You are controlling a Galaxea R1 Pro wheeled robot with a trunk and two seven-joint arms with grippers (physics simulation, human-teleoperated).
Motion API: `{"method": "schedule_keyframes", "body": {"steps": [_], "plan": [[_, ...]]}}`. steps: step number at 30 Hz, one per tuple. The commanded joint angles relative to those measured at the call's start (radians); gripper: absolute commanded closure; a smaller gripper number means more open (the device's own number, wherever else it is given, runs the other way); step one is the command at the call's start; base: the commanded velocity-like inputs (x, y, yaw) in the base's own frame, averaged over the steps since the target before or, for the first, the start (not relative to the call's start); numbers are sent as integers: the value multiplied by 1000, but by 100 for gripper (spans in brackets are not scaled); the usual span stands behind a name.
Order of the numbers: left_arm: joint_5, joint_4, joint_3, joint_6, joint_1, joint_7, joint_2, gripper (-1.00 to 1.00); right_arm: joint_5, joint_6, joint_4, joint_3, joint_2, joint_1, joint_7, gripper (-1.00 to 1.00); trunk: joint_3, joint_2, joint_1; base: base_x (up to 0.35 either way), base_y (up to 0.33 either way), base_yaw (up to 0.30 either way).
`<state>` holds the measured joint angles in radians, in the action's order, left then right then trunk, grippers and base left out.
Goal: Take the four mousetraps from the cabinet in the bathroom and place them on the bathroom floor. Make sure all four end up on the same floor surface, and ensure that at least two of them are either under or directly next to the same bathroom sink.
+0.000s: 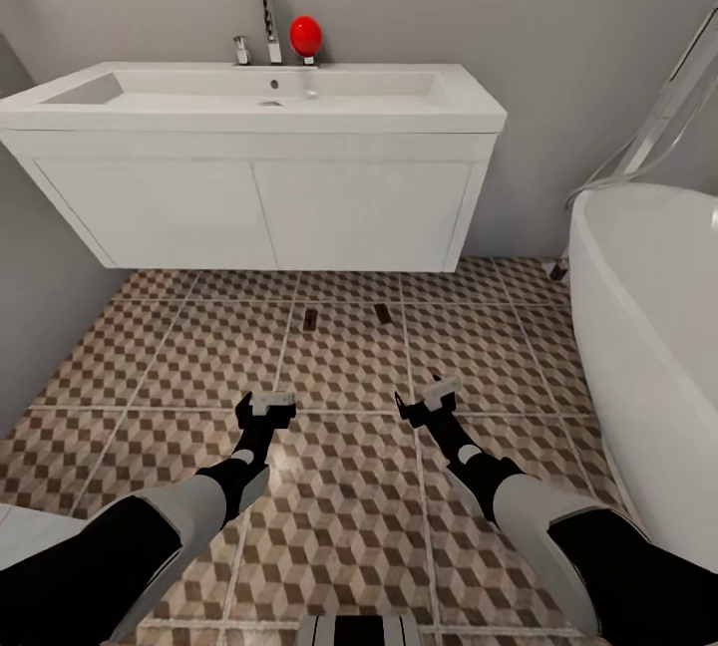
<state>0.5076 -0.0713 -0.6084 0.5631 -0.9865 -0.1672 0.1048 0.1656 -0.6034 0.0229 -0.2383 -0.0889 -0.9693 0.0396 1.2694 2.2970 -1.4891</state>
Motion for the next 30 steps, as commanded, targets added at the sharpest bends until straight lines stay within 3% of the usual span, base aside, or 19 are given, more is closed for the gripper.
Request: {"method": "schedule_keyframes", "body": {"steps": [1,30], "plan": [[2,-4,-8,4,-1,-5,1,-100,9,-2,-1,3,0,2,4,-100,-3,-7,4,0,0,0],[2,-4,-8,4,8,-3,2,-100,9,-1,-1,2,-2,12,5,-100,-93,-210,115,0,0,0]]}}
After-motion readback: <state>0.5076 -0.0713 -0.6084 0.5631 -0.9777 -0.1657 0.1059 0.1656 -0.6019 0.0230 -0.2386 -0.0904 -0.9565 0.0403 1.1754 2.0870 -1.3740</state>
